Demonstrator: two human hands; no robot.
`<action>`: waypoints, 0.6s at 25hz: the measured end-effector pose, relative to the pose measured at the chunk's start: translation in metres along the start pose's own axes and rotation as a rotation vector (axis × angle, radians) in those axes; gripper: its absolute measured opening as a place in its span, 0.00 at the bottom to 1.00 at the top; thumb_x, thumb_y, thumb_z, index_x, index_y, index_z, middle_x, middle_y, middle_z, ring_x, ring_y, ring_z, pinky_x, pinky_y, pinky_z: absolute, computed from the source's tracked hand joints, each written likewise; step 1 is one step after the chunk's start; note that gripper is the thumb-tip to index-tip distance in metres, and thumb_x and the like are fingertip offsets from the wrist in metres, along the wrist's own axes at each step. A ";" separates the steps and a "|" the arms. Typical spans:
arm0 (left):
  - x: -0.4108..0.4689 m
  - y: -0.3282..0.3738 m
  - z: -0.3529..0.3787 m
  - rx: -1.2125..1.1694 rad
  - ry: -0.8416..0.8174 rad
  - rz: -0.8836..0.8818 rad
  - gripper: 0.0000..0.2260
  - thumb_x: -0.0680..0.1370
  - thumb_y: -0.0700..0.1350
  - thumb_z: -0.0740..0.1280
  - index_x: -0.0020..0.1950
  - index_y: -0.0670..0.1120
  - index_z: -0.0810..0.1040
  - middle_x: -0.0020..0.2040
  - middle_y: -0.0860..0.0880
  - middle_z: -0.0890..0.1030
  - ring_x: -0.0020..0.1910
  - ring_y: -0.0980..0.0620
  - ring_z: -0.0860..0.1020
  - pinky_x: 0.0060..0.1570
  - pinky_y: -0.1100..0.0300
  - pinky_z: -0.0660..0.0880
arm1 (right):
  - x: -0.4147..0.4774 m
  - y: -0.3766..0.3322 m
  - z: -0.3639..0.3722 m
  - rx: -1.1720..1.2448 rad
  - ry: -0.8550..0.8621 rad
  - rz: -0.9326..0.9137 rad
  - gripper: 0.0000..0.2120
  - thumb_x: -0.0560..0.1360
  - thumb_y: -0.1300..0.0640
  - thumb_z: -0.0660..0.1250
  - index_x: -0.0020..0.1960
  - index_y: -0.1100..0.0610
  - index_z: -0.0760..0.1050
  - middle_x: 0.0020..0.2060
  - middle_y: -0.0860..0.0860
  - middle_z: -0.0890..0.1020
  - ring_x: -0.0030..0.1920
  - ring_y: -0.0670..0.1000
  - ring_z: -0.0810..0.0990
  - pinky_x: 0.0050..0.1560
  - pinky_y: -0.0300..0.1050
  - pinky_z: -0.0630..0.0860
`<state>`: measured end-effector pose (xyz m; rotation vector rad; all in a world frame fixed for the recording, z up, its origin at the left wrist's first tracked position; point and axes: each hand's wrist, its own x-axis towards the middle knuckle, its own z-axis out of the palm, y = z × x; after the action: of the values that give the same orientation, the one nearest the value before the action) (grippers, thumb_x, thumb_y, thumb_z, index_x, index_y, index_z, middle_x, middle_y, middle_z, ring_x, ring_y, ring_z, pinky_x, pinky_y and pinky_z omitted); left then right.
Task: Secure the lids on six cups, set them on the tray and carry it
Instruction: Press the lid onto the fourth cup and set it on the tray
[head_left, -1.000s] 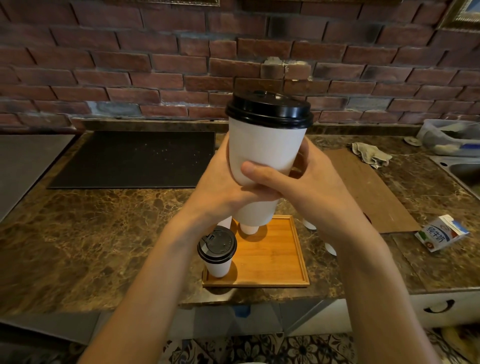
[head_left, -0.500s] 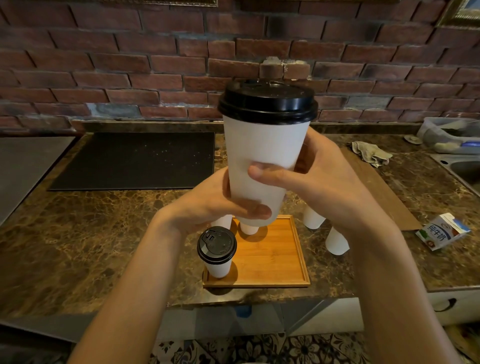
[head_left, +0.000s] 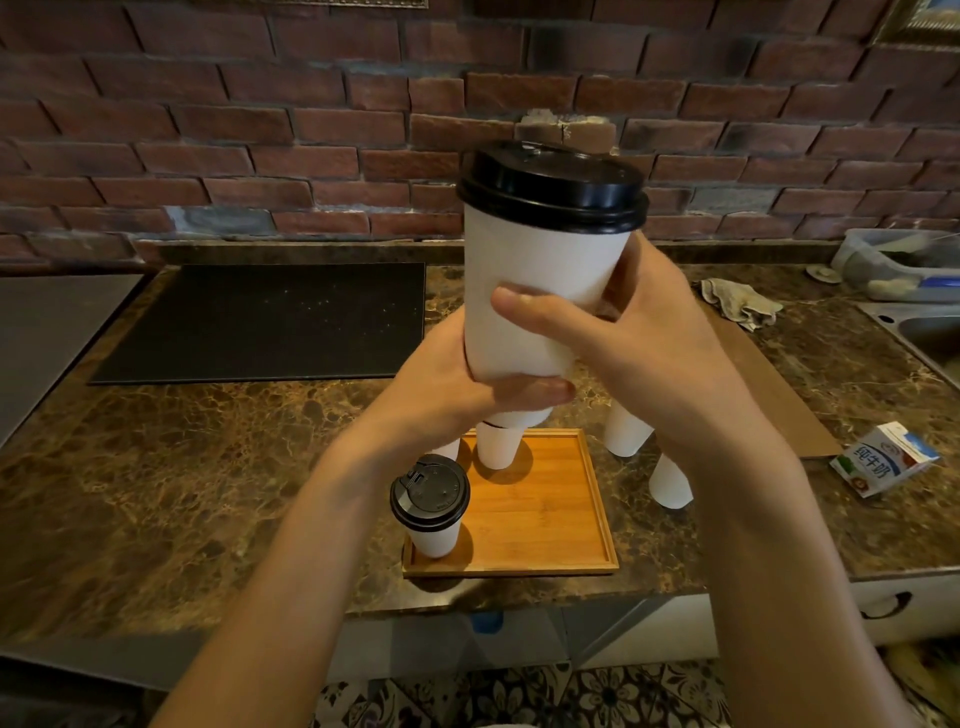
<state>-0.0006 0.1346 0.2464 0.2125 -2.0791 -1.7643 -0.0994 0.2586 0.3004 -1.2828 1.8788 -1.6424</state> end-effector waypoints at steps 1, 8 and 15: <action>0.001 -0.001 0.003 0.017 0.050 0.004 0.31 0.65 0.43 0.77 0.66 0.47 0.70 0.55 0.50 0.79 0.54 0.56 0.79 0.46 0.66 0.77 | 0.001 0.000 0.002 -0.011 0.027 -0.003 0.38 0.63 0.41 0.76 0.69 0.48 0.67 0.56 0.40 0.78 0.54 0.35 0.77 0.48 0.27 0.76; 0.008 -0.004 0.023 -0.005 0.277 0.055 0.34 0.64 0.48 0.75 0.67 0.43 0.69 0.55 0.52 0.79 0.52 0.62 0.79 0.44 0.71 0.76 | 0.004 0.006 0.018 -0.054 0.168 0.031 0.41 0.64 0.42 0.78 0.71 0.49 0.63 0.58 0.41 0.75 0.58 0.41 0.76 0.53 0.39 0.80; 0.007 -0.005 0.019 0.028 0.254 0.036 0.30 0.65 0.40 0.78 0.63 0.53 0.69 0.53 0.56 0.79 0.50 0.67 0.78 0.41 0.75 0.74 | 0.006 0.005 0.014 -0.041 0.180 0.029 0.38 0.64 0.42 0.78 0.69 0.48 0.67 0.57 0.40 0.77 0.55 0.39 0.77 0.50 0.39 0.81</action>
<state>-0.0156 0.1482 0.2406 0.3840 -1.9149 -1.5963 -0.0942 0.2450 0.2940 -1.1518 2.0345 -1.7642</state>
